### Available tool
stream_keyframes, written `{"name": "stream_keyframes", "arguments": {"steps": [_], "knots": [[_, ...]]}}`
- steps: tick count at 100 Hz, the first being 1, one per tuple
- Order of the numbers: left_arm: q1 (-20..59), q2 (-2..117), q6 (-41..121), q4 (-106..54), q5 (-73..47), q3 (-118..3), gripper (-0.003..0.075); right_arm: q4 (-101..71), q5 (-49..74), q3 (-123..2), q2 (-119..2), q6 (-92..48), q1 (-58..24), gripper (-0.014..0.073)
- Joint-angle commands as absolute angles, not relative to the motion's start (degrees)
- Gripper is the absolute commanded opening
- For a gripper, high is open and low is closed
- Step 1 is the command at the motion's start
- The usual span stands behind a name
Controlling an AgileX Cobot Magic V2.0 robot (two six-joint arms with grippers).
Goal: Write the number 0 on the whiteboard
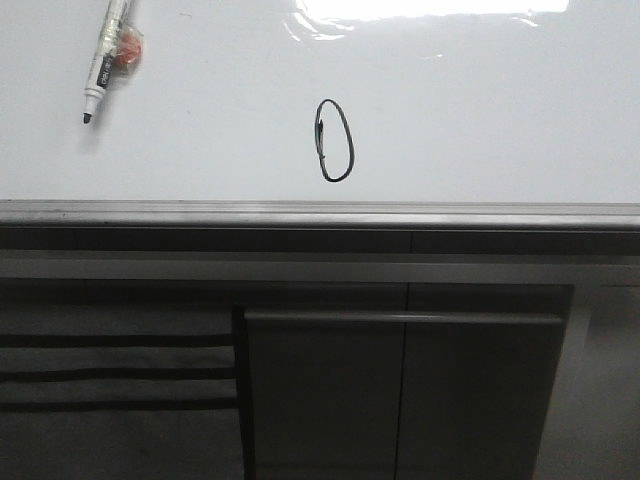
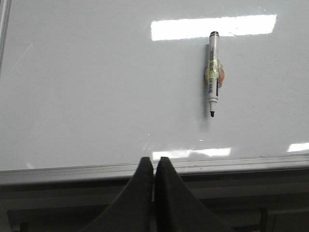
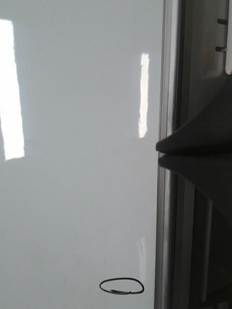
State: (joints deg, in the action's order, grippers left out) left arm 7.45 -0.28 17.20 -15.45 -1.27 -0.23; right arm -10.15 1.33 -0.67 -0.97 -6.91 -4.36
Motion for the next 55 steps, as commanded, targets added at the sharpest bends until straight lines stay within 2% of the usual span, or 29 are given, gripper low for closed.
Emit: {"name": "stream_keyframes", "arguments": {"steps": [1,6,55], "knots": [[7.4,-1.6,17.2,-16.1,2.8,1.2,-0.002,-11.1,-7.8,1.4,0.3,-6.7,-4.0,-0.0065],[7.4,-1.6,17.2,-16.1,2.8,1.2,-0.002,-11.1,-4.8,1.1,1.8,-6.7,-4.0,-0.0065],[7.4,-1.6,17.2,-16.1,2.8,1.2,-0.002,-11.2,-5.5,1.3,1.7,-6.6,-4.0,-0.0065]]}}
